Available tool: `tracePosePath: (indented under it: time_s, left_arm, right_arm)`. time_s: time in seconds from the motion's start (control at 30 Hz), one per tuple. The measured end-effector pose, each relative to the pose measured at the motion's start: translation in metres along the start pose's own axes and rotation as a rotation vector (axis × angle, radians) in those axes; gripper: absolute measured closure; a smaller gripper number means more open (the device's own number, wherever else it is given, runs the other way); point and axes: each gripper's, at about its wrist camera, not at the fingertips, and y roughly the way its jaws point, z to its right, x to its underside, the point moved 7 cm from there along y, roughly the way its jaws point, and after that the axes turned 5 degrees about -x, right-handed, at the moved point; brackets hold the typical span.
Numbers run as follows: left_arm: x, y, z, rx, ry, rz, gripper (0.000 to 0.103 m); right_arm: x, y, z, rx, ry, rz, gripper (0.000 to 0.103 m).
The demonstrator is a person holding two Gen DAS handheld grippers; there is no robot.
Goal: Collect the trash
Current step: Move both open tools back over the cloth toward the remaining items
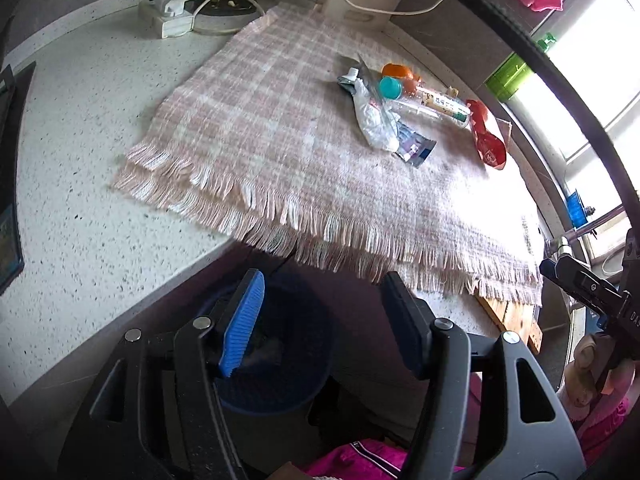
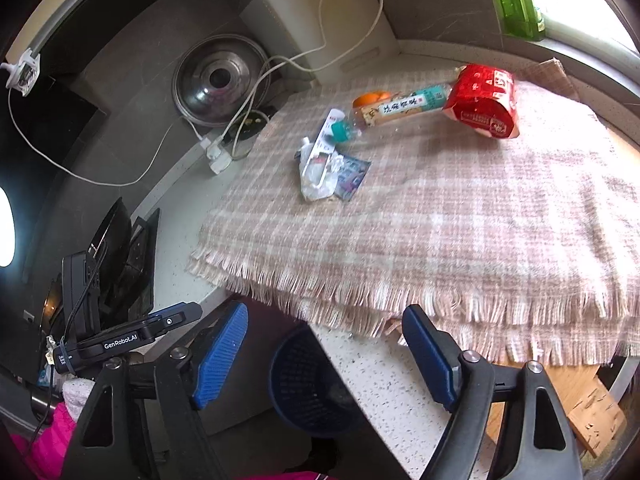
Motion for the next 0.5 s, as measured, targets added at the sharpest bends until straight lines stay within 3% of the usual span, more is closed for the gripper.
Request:
tracePosePath:
  time_s: [0.5]
  left_arm:
    - [-0.065, 0.022, 0.046, 0.067, 0.041, 0.045, 0.042]
  right_arm:
    - [-0.068, -0.017, 0.075, 0.085, 0.121, 0.101, 0.017]
